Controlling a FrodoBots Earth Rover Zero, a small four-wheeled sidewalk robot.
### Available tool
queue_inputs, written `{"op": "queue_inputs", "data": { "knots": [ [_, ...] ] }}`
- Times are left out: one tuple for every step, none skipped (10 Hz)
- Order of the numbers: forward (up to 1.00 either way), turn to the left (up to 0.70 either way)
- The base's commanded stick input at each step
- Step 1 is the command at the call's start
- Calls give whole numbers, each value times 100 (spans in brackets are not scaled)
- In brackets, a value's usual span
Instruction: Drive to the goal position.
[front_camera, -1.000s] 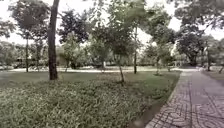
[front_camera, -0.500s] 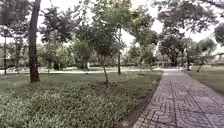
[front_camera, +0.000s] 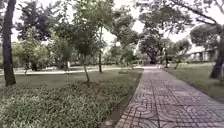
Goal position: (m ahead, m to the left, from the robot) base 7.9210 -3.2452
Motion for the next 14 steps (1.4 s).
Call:
{"op": "queue_inputs", "data": {
  "knots": [
    [0, -26],
    [0, -45],
    [0, -38],
    [0, -4],
    [0, 0],
    [0, 0],
    [0, 0],
    [0, 0],
    [0, 0],
    [0, 0],
    [0, 0],
    [0, 0],
    [0, 0],
    [89, -24]
  ]
}}
